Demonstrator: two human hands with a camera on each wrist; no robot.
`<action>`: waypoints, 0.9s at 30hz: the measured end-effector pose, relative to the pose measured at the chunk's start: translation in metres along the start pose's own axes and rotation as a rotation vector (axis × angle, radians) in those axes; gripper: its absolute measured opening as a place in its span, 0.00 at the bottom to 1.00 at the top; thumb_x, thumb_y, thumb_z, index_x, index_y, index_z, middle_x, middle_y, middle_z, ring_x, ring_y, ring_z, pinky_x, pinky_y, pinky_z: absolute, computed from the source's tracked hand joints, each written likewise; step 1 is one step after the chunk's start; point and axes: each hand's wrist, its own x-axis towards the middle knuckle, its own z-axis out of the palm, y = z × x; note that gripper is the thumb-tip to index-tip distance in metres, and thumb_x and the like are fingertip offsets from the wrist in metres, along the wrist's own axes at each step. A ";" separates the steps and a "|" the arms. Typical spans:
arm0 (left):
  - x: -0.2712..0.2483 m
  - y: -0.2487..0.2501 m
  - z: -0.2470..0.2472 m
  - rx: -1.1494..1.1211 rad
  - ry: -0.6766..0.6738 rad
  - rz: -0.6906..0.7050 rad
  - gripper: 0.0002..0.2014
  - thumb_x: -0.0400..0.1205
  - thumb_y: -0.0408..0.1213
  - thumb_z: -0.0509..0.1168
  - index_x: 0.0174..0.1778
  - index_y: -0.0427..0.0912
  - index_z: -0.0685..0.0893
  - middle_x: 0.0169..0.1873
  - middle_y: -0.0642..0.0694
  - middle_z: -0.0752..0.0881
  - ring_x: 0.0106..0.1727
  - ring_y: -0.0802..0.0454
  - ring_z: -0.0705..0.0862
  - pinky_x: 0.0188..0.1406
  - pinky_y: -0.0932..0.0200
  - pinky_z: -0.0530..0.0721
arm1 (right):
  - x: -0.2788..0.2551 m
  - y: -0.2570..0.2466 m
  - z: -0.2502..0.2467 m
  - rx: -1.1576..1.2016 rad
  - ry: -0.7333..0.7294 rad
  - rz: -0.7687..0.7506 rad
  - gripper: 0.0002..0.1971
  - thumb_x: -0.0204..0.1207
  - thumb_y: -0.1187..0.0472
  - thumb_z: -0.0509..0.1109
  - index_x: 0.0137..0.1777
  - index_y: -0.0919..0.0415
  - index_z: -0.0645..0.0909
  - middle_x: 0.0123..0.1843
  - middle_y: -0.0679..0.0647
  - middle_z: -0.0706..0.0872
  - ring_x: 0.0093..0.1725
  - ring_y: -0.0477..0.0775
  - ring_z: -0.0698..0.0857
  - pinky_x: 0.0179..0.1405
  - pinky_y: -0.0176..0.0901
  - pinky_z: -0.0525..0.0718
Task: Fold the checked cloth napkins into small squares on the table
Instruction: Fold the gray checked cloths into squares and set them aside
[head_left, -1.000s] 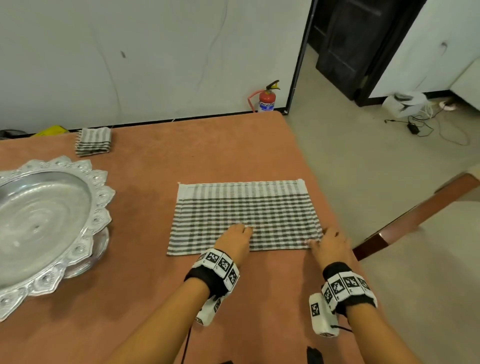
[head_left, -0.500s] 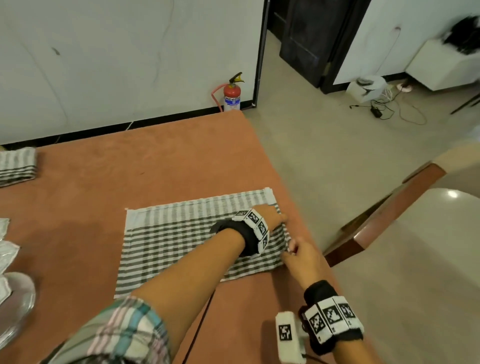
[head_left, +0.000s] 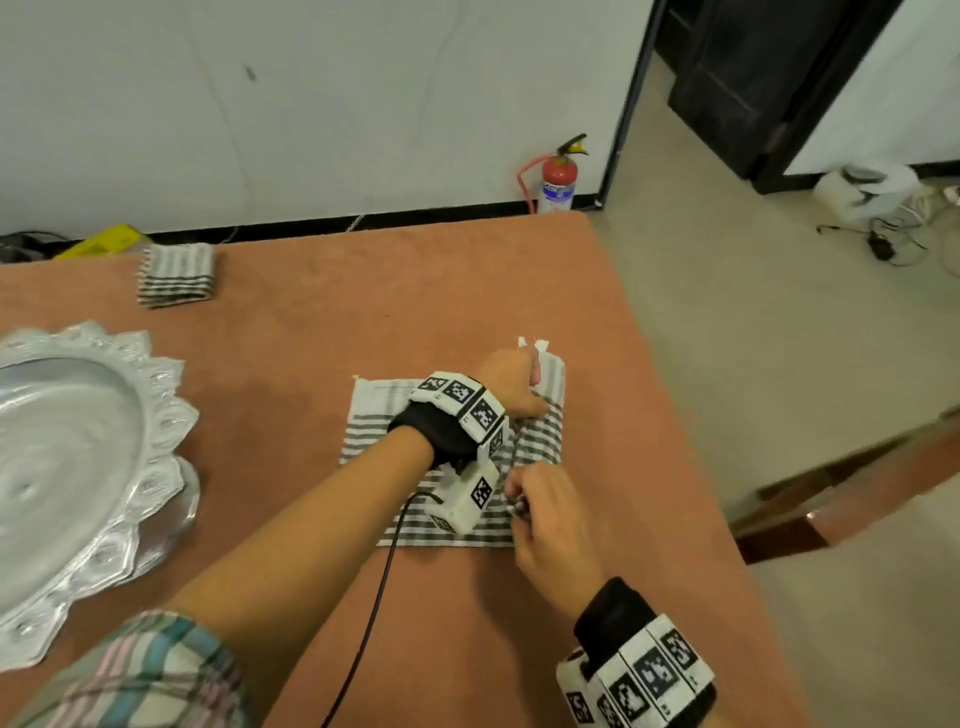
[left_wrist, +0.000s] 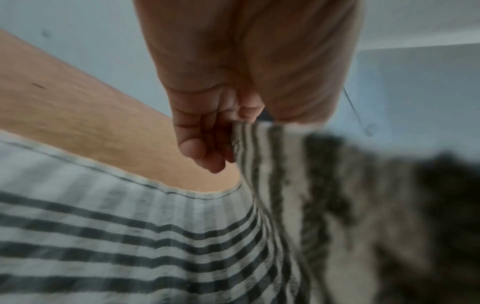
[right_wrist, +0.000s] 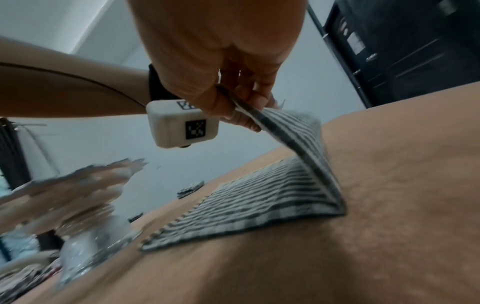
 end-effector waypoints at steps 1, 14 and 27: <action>-0.005 -0.008 -0.004 -0.009 -0.010 -0.037 0.12 0.75 0.31 0.68 0.50 0.39 0.71 0.34 0.50 0.73 0.42 0.47 0.74 0.29 0.63 0.69 | 0.000 -0.005 0.008 -0.001 -0.031 -0.024 0.15 0.63 0.73 0.52 0.44 0.53 0.67 0.39 0.50 0.76 0.39 0.44 0.68 0.37 0.36 0.69; -0.050 -0.145 -0.018 -0.090 0.137 -0.434 0.17 0.81 0.22 0.57 0.66 0.31 0.66 0.28 0.48 0.68 0.35 0.46 0.74 0.29 0.55 0.69 | 0.024 -0.059 0.113 -0.170 -0.372 -0.232 0.31 0.43 0.73 0.81 0.41 0.54 0.67 0.33 0.48 0.80 0.31 0.49 0.78 0.19 0.35 0.71; -0.046 -0.170 -0.008 -0.017 0.218 -0.434 0.19 0.80 0.20 0.55 0.68 0.31 0.64 0.28 0.47 0.71 0.28 0.49 0.72 0.29 0.55 0.73 | 0.029 -0.057 0.135 -0.140 -0.507 -0.209 0.19 0.50 0.77 0.79 0.36 0.60 0.77 0.32 0.53 0.82 0.33 0.53 0.80 0.22 0.35 0.75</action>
